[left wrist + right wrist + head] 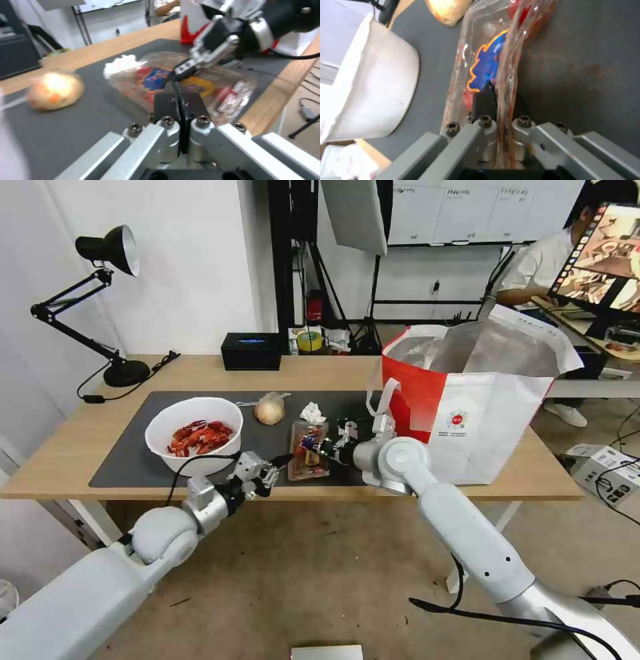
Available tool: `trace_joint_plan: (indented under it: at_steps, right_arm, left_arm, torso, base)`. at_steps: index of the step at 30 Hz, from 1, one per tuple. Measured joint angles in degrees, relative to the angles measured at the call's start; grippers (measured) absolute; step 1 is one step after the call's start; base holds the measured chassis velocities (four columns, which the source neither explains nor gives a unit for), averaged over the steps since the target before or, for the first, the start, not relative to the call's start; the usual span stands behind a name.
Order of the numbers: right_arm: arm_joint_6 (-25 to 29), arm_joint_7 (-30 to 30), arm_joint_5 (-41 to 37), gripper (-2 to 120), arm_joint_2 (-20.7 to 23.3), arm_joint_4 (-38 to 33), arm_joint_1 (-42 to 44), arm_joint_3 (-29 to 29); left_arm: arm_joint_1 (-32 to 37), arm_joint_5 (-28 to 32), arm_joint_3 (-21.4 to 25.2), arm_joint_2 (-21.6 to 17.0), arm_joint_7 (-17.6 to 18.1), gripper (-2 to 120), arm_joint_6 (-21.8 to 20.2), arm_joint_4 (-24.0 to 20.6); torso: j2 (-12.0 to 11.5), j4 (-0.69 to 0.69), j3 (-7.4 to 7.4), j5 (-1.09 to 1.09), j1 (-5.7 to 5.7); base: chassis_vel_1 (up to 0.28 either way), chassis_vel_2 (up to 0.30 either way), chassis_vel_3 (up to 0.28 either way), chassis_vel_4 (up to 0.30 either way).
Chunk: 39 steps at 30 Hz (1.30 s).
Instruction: Pick up the trash from the table and place it into the takeout bag.
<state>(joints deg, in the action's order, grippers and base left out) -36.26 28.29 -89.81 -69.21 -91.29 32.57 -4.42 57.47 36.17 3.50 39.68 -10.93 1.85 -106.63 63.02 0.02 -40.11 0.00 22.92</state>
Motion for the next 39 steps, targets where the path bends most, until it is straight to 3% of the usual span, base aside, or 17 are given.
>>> trace_joint_plan:
  at_steps: [3,9,18,23,26,30,39]
  right_arm:
    - [0.5,-0.2,0.0,0,0.6,-1.8,0.7,0.9]
    - [2.9,-1.4,0.1,0,4.1,-10.2,5.4,6.2]
    - [9.7,-8.3,-0.3,0,7.5,-18.5,6.1,10.8]
    - [14.3,-8.3,-1.1,0,8.0,-21.3,4.6,11.8]
    - [20.0,-4.5,-0.7,0,8.0,-22.8,3.1,12.8]
    - [24.6,-0.2,1.7,0,8.2,-22.9,1.9,14.1]
    - [28.2,7.6,9.6,0,12.3,-20.9,-0.8,17.0]
  left_arm:
    - [0.7,0.1,1.6,-0.1,0.0,0,0.3,-0.4]
    - [1.6,0.8,3.3,0.2,0.4,0,0.7,-1.5]
    - [10.9,-0.9,11.1,2.9,3.9,0,1.7,-3.9]
    - [16.1,-1.1,15.0,5.0,4.5,15,1.7,-5.7]
    - [21.1,-1.2,19.2,7.3,4.6,31,1.7,-7.2]
    - [24.9,-1.2,23.2,9.2,4.5,45,1.7,-8.6]
    - [30.8,-2.1,28.3,12.1,4.0,75,2.5,-10.8]
  torso:
    - [0.0,0.02,0.0,0.0,0.0]
    - [0.0,-0.07,0.0,0.01,0.0]
    - [0.0,-0.02,0.0,0.0,0.0]
    - [0.0,-0.02,0.01,0.0,0.0]
    - [0.0,-0.01,0.01,-0.01,0.0]
    - [0.0,-0.02,0.01,0.0,0.0]
    - [0.0,-0.02,0.01,0.01,0.0]
  base:
    - [0.0,0.0,0.0,0.0]
    - [0.0,0.0,0.0,0.0]
    - [0.0,0.0,0.0,0.0]
    - [0.0,0.0,0.0,0.0]
    - [0.0,0.0,0.0,0.0]
    - [0.0,0.0,0.0,0.0]
    - [0.0,0.0,0.0,0.0]
